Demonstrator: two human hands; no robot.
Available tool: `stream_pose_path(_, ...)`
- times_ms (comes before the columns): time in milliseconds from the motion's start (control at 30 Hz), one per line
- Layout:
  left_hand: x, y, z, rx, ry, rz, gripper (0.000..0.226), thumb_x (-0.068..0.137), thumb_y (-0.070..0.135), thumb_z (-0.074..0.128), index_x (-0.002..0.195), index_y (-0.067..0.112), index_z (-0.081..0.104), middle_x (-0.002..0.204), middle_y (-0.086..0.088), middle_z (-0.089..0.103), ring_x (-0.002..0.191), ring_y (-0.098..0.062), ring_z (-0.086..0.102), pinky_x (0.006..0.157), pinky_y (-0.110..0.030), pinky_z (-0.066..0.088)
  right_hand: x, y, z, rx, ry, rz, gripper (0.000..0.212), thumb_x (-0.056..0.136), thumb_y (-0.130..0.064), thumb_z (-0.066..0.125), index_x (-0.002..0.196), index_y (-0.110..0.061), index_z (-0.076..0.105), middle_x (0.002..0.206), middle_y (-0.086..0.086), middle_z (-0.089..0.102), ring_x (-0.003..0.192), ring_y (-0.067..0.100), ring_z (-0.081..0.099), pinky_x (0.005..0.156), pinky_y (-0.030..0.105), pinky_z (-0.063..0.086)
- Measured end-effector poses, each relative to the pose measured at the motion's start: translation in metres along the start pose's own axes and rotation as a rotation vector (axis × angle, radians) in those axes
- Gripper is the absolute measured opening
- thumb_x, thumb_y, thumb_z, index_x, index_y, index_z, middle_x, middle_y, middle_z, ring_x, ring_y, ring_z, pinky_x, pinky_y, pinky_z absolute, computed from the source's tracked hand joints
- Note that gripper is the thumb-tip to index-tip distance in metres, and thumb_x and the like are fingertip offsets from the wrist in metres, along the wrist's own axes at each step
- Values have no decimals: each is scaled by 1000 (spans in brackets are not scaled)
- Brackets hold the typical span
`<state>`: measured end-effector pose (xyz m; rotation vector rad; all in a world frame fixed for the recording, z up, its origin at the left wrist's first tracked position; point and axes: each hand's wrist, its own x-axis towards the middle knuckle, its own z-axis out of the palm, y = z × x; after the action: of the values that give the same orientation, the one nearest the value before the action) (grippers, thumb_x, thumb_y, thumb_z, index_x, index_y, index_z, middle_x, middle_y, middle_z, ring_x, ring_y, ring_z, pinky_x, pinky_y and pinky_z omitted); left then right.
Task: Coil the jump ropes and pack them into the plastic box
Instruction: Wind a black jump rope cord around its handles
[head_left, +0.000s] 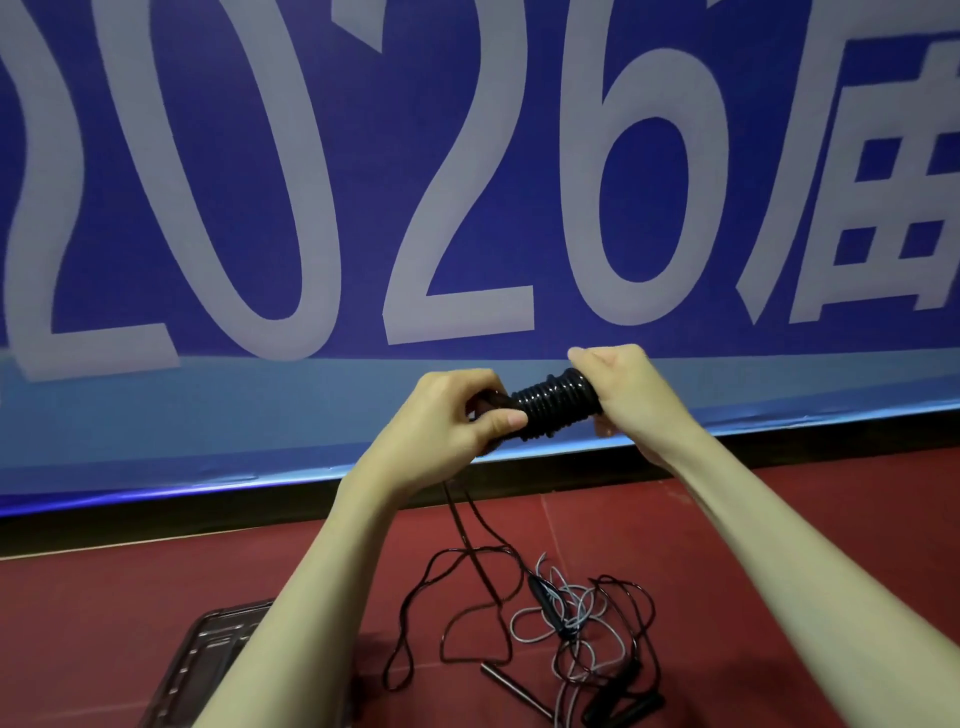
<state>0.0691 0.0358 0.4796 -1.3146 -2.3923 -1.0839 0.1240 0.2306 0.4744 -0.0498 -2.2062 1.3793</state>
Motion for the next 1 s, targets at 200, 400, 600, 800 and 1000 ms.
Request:
stream_pose_path(200, -9, -8, 6, -311, -165, -142, 35, 87, 28, 69, 66, 3, 58, 57, -5, 43, 55, -16, 35, 53, -21, 28, -3, 0, 2, -81, -77, -150, 48, 102, -22, 46, 58, -14, 29, 52, -1, 26, 46, 12, 25, 44, 24, 23)
stream_pose_path(400, -2, -9, 11, -749, 2, -179, 50, 89, 38, 58, 68, -8, 59, 64, -27, 50, 45, -17, 42, 45, -20, 33, -1, -6, 5, 163, -47, -134, 41, 103, -19, 43, 65, -7, 42, 54, 5, 32, 46, 14, 33, 42, 22, 30)
stream_pose_path(600, 8, -9, 26, -1126, 56, -411, 34, 77, 38, 59, 75, 4, 57, 78, -15, 43, 47, -13, 32, 42, -22, 19, 3, -6, 7, 175, 37, -218, 46, 104, -17, 42, 58, -12, 37, 51, 2, 34, 48, 20, 35, 43, 28, 32)
stream_pose_path(800, 20, -1, 27, -1613, -190, -595, 34, 74, 39, 59, 83, 8, 48, 46, 2, 36, 25, -3, 31, 24, -11, 19, 3, -7, 12, 284, 173, -196, 45, 104, -18, 41, 60, -10, 41, 47, -6, 39, 45, 14, 40, 41, 24, 35)
stream_pose_path(1000, 23, 16, 38, -1644, 32, -580, 27, 97, 32, 47, 74, 16, 47, 54, 7, 32, 35, -3, 27, 34, -12, 19, 9, 0, 14, 419, 325, -46, 42, 101, -16, 42, 59, -12, 39, 54, 4, 40, 55, 24, 43, 43, 23, 35)
